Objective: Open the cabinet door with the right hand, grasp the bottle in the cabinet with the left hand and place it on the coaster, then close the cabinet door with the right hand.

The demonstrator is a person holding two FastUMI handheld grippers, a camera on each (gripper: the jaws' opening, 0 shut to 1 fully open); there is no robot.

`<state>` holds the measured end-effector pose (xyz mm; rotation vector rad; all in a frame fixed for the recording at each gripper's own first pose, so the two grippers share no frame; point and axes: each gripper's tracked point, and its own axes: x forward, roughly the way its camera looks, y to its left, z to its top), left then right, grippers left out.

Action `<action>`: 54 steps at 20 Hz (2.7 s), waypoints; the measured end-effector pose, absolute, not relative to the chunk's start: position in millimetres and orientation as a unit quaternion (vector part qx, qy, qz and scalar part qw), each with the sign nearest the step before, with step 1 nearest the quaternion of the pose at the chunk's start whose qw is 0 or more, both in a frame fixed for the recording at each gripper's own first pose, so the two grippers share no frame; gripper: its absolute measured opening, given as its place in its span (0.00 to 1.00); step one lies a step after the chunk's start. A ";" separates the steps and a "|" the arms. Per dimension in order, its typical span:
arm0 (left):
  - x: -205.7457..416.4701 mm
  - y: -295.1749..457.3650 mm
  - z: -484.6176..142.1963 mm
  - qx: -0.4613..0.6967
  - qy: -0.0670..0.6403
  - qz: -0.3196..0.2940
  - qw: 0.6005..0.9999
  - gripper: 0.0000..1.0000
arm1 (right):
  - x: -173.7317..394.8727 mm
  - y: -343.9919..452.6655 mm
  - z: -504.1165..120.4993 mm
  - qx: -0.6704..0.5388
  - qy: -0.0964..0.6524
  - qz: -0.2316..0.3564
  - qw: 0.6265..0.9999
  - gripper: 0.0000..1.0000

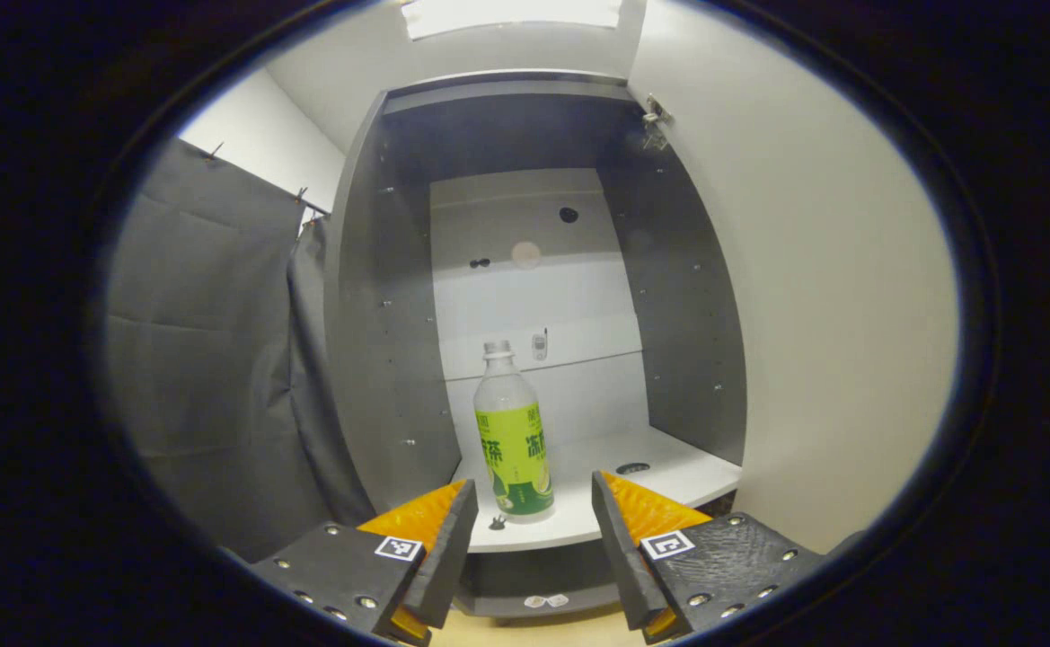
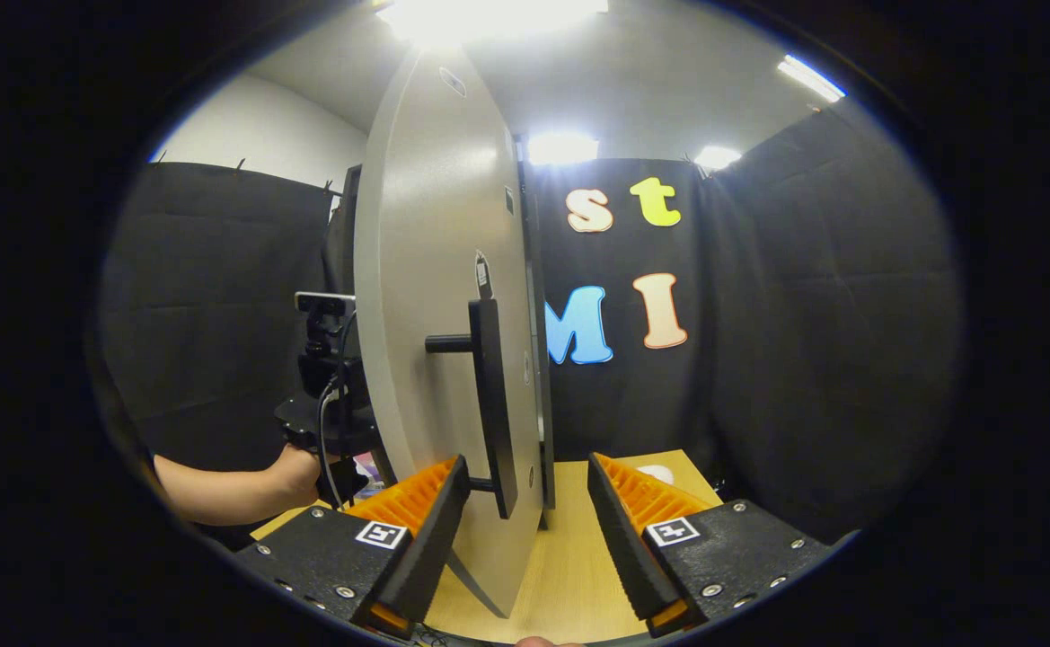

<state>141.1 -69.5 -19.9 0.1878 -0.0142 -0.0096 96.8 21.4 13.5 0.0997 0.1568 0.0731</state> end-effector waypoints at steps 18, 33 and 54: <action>255.7 -35.8 -28.6 0.064 -0.001 0.044 0.997 0.73 | 110.7 -29.3 7.0 0.049 0.058 -0.027 0.997 0.86; 286.0 -32.4 -28.1 0.068 -0.005 0.043 0.997 0.66 | 110.0 -32.8 6.7 0.047 0.055 -0.027 0.997 0.86; 78.4 -22.5 46.2 0.070 -0.054 0.151 0.985 0.73 | 102.6 -62.9 -7.9 0.037 0.054 0.161 0.985 0.96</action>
